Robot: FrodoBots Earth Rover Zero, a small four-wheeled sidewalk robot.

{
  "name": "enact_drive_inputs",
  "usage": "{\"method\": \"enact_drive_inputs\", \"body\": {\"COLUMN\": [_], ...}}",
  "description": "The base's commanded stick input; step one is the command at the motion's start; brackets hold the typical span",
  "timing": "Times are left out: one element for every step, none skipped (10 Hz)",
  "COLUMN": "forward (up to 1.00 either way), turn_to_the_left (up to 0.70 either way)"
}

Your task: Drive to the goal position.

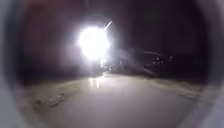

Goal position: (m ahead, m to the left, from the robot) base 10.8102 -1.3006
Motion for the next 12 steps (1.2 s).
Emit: {"method": "enact_drive_inputs", "body": {"forward": [1.0, 1.0, 1.0, 1.0, 1.0, 1.0, 1.0, 1.0, 1.0, 1.0, 1.0, 1.0], "turn_to_the_left": [0.1, 0.11, 0.11, 0.06, 0.05, 0.05, 0.05, 0.05, 0.05, 0.05, 0.05, 0.05]}}
